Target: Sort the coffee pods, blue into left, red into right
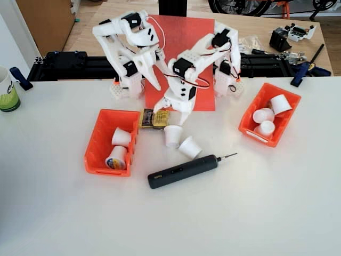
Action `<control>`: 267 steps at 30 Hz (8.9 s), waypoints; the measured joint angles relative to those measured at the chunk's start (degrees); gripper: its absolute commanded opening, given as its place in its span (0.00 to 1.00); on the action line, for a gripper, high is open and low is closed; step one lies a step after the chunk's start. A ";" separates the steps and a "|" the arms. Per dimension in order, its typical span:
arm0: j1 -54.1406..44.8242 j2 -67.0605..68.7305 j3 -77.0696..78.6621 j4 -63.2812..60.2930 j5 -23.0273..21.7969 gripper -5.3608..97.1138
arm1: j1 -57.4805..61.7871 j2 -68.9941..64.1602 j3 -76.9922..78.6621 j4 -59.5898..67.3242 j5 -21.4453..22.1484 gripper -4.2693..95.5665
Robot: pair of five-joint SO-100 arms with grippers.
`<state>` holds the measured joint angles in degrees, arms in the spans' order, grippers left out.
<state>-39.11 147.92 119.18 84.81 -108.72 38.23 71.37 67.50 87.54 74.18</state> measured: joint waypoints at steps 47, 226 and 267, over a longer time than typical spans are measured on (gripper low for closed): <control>1.76 0.00 0.00 -2.72 0.09 0.27 | -3.78 0.00 -46.58 11.07 -0.09 0.06; 8.09 -91.93 -69.26 -11.25 0.70 0.32 | -35.68 -7.38 -62.31 17.05 85.87 0.30; 6.33 -99.84 -86.04 10.90 -2.46 0.20 | -32.78 -11.69 -62.31 8.70 85.17 0.26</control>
<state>-32.78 48.08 33.13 95.71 -111.18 5.45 59.68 5.19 96.24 159.35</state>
